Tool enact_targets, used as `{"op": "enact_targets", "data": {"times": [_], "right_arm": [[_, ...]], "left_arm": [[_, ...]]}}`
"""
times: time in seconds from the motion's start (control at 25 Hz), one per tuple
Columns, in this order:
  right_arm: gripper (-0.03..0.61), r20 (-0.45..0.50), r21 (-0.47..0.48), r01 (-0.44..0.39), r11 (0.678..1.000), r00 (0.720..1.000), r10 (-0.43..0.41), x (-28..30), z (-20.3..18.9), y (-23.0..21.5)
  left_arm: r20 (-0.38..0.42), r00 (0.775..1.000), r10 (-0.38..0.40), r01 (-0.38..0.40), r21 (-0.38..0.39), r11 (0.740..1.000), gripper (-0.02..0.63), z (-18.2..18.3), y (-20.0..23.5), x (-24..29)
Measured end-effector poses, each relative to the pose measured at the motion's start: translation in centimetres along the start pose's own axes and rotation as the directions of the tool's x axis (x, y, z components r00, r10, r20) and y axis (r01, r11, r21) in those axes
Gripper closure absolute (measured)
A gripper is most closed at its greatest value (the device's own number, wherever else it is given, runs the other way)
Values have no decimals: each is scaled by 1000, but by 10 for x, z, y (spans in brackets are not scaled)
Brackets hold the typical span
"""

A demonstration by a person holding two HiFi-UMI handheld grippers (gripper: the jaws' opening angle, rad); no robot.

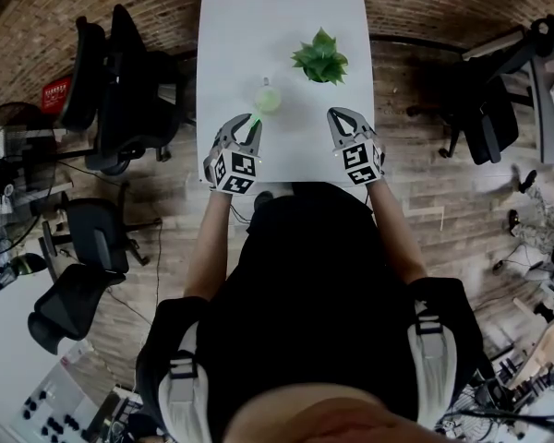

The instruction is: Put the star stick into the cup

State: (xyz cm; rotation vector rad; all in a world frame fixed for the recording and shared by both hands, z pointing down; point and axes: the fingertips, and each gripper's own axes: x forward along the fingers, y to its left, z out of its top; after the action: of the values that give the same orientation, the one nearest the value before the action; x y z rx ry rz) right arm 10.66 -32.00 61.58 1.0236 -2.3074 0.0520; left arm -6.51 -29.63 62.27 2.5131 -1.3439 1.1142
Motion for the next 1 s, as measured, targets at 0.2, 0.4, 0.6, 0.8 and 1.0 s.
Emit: {"op": "enact_targets", "data": {"times": [0.2,0.4,0.6,0.8,1.0], "right_arm": [[579,6,0,1,1000,1000,-1,-1,5,8],[579,-2,4,9,1000,1000,-9,-3,5,13],[578,-5,8,17,1000,1000,-17,-5,4,19],[579,-2,7,30,1000,1000,-30,-6,8,22],[579,13,9,34,999,999,-34,-6,18,30]], "left_arm": [[-4,1000,-15,15,11,1000,491,-3,-2,-2],[-28,998,-51,52,35,998,441,-12,-9,-1],[-27,998,-60,62,53,997,420,-15,-11,-4],[7,997,-78,77,42,996,406,-12,-12,-8],[50,993,-105,104,32,994,382,-6,-16,-14]]}}
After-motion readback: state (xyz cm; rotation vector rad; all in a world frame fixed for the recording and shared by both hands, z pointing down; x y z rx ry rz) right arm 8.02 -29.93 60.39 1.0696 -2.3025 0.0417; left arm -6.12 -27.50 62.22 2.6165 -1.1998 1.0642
